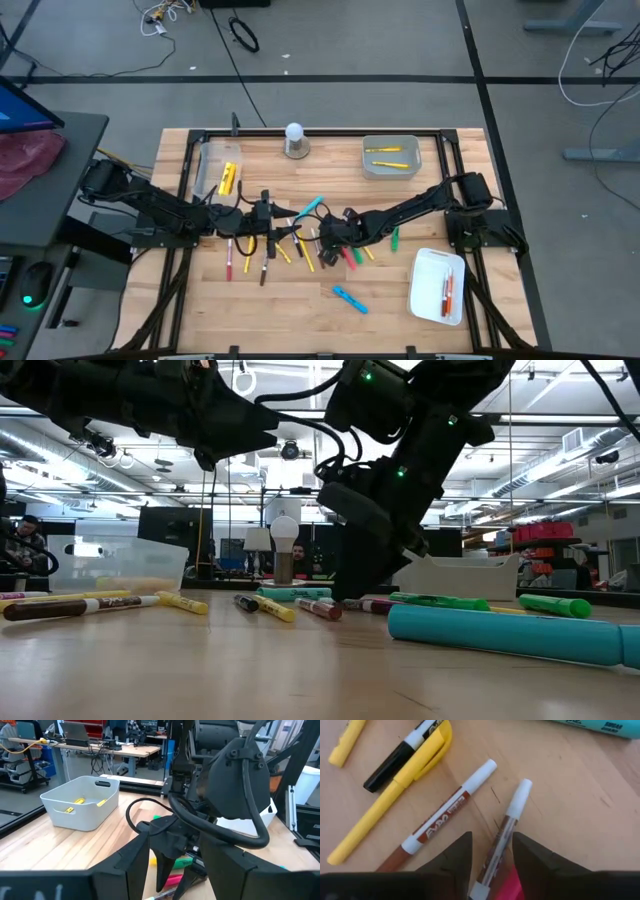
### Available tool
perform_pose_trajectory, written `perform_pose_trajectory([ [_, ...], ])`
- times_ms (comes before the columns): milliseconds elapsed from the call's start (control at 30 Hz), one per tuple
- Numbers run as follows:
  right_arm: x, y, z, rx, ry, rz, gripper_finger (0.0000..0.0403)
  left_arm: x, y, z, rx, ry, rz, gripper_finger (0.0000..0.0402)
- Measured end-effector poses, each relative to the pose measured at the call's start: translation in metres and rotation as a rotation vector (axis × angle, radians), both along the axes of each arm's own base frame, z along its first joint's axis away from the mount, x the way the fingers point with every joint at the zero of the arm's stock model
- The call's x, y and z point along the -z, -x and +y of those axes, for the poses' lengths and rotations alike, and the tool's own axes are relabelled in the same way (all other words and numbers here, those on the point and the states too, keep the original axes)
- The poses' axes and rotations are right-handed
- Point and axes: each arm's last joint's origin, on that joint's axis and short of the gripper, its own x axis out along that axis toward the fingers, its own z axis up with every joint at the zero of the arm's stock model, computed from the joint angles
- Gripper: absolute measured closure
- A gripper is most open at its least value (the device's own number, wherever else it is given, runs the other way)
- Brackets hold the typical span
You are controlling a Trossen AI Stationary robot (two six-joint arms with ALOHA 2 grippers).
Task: Pick & Place Markers
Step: Put the brown marker into the white bin
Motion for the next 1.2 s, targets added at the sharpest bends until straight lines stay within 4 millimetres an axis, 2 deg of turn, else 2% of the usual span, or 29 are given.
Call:
perform_pose_trajectory([
  [333,0.01,-0.002,0.001,-0.05,0.018,0.026,0.0304,0.001,0.0,0.0,0.0,-0.002,0.009,0.022],
  [667,0.012,-0.003,0.001,-0.055,0.03,0.024,0.0388,0.001,0.0,0.0,0.0,-0.003,0.012,0.022],
  [800,0.009,-0.002,0.002,-0.043,0.057,0.009,0.0389,0.001,0.0,0.0,0.0,-0.002,0.011,0.022],
  [900,-0.001,0.003,0.003,-0.024,0.086,0.005,0.0388,0.001,0.0,0.0,0.0,-0.002,0.011,0.022],
  [1033,-0.032,0.01,0.009,-0.018,0.073,-0.055,0.0388,0.001,0.0,0.0,0.001,-0.002,0.012,0.022],
  [1200,-0.068,0.036,0.025,-0.019,0.039,-0.049,0.0388,0.002,0.0,0.0,0.001,-0.005,0.021,0.022],
])
